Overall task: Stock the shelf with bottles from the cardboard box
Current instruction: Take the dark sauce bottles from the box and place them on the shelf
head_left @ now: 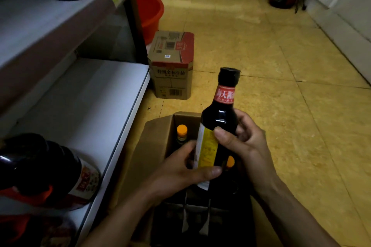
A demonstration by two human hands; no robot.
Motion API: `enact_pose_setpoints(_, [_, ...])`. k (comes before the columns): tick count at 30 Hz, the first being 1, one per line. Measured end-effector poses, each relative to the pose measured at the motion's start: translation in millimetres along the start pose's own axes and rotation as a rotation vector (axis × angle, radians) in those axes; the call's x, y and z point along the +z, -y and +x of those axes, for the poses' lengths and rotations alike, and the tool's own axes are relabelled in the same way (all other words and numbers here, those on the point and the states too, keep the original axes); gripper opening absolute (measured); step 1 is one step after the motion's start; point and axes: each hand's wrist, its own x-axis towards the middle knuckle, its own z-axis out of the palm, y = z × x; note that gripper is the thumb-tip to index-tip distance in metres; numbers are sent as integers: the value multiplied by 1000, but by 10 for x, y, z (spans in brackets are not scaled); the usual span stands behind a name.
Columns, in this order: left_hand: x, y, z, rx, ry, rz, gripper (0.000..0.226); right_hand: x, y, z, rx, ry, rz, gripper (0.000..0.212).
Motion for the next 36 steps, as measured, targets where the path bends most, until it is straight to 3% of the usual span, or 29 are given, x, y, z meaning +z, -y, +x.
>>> enact_pose_setpoints(4, [34, -22, -35, -63, 144, -175, 56, 29, 18, 17, 47, 124, 315, 49])
enact_pose_setpoints(7, [62, 13, -43, -50, 128, -258, 59, 32, 11, 6, 57, 188, 311, 50])
enact_pose_setpoints(11, [167, 102, -12, 55, -65, -192, 61, 68, 30, 6, 46, 175, 169, 51])
enact_pose_setpoints(15, [246, 99, 10, 148, -334, -151, 64, 111, -10, -11, 37, 112, -174, 42])
enact_pose_setpoints(20, [323, 123, 6, 196, -537, -47, 52, 189, -169, -31, 84, 39, -263, 75])
enact_pose_setpoints(25, [310, 106, -32, 221, -436, -1, 62, 114, -107, -10, 77, -77, -68, 66])
enact_pose_setpoints(28, [175, 73, -11, 130, -281, -64, 66, 90, 1, -9, 65, -85, 31, 46])
enact_pose_setpoints(32, [72, 9, -25, 12, -49, -178, 63, 101, 12, -36, 61, -18, 83, 42])
enact_pose_setpoints(36, [147, 75, -27, 29, -111, -205, 65, 123, -3, -43, 51, 66, 20, 35])
